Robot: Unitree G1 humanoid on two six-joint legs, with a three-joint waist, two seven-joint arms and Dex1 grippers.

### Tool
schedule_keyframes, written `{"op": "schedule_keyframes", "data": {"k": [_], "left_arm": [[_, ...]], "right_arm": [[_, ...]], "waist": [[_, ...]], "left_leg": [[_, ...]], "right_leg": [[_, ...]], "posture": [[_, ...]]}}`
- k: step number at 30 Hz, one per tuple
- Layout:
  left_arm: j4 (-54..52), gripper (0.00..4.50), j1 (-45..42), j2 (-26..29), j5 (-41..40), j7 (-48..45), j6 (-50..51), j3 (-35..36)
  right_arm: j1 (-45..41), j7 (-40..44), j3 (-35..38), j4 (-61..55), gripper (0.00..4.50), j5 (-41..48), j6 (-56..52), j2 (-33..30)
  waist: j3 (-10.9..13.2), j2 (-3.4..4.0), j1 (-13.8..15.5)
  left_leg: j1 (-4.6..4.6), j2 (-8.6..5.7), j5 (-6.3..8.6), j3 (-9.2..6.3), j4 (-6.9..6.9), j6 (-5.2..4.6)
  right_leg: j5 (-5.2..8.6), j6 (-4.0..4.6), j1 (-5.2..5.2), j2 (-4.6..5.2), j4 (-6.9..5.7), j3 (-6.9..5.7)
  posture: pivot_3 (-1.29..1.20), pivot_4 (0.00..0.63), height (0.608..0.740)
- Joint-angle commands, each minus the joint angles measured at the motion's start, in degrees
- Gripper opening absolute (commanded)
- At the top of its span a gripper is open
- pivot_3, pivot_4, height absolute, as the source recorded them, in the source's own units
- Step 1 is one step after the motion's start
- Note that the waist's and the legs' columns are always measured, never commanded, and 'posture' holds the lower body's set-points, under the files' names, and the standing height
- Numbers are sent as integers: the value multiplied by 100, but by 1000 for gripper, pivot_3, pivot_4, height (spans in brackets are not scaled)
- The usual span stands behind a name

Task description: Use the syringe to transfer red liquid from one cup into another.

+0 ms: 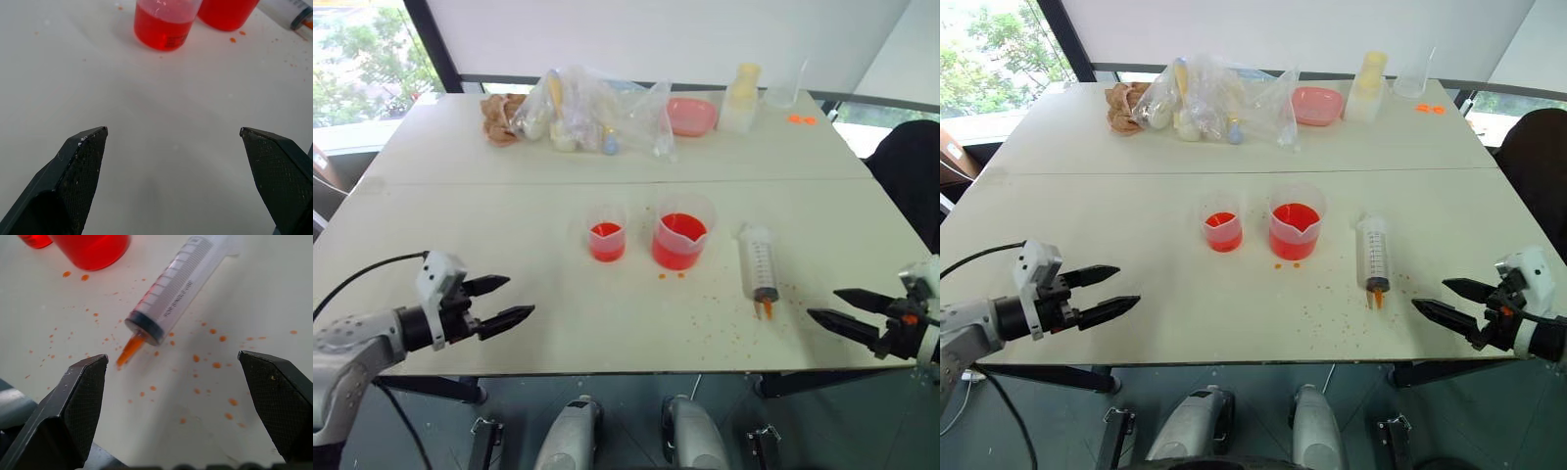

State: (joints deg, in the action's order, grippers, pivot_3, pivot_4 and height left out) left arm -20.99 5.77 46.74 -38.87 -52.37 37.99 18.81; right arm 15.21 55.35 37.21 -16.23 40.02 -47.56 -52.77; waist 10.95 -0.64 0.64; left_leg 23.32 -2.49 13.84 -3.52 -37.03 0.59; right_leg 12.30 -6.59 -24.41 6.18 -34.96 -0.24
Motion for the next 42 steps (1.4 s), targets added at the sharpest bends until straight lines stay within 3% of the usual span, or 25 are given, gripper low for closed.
{"op": "schedule_keyframes", "data": {"k": [1, 12, 16, 22, 30, 34, 38, 42], "left_arm": [[-28, 4500, -141, -14, -50, -76, -50, -77], [51, 4500, -384, -118, 75, 28, -54, -305], [-6, 4500, -482, -141, 38, 59, -5, -375], [-181, 4500, -1058, 130, 37, 32, 110, -407], [-256, 4500, -2380, 520, -431, -196, 520, -467], [-376, 4500, -2709, 542, -763, -473, 630, -550], [-399, 4500, -3009, 474, -861, -624, 588, -768], [-445, 4500, -3007, 339, -751, -590, 488, -990]], "right_arm": [[-54, -168, 82, -205, 4448, 71, -106, -7], [-737, -852, -94, -75, 4448, 177, -712, -96], [-1124, -1045, -213, 226, 4448, 147, -1272, -470], [-2779, -1079, -655, 930, 4448, 518, -2082, -952], [-5499, -752, -3041, 2111, 4448, 227, -3393, -1477], [-6423, -453, -4008, 2943, 4448, -55, -3758, -1340], [-7326, -410, -4848, 4063, 4448, -618, -3745, -756], [-7740, 77, -5568, 4710, 4448, -1037, -3447, -425]], "waist": [[1, -1, 2], [1, -2, 4], [1, -2, 7], [5, 1, -16], [8, -3, -32], [9, -4, -45], [13, -12, -76], [13, -12, -142]], "left_leg": [[1, 0, 0, 1, 0, 0], [3, 2, 0, 4, -1, 0], [3, 1, 0, 7, -3, -1], [3, 7, 0, 10, -9, -1], [11, 12, 0, 20, -1, -2], [15, 12, 1, 24, 2, -3], [17, 11, 2, 29, -1, -4], [16, 11, 2, 26, 0, -4]], "right_leg": [[-8, 12, -2, 0, 0, 0], [-14, 21, -3, -5, 0, 1], [-15, 22, -4, -4, 0, 4], [-19, 28, -7, -11, -1, 4], [-21, 31, -18, -22, 3, 4], [-21, 31, -19, -24, 7, 4], [-22, 29, -19, -26, 9, 4], [-23, 27, -18, -28, 5, 4]], "posture": [[0, 150, 740], [0, 150, 740], [0, 150, 740], [0, 150, 740], [0, 150, 740], [0, 150, 740], [0, 150, 740], [0, 150, 740]]}}
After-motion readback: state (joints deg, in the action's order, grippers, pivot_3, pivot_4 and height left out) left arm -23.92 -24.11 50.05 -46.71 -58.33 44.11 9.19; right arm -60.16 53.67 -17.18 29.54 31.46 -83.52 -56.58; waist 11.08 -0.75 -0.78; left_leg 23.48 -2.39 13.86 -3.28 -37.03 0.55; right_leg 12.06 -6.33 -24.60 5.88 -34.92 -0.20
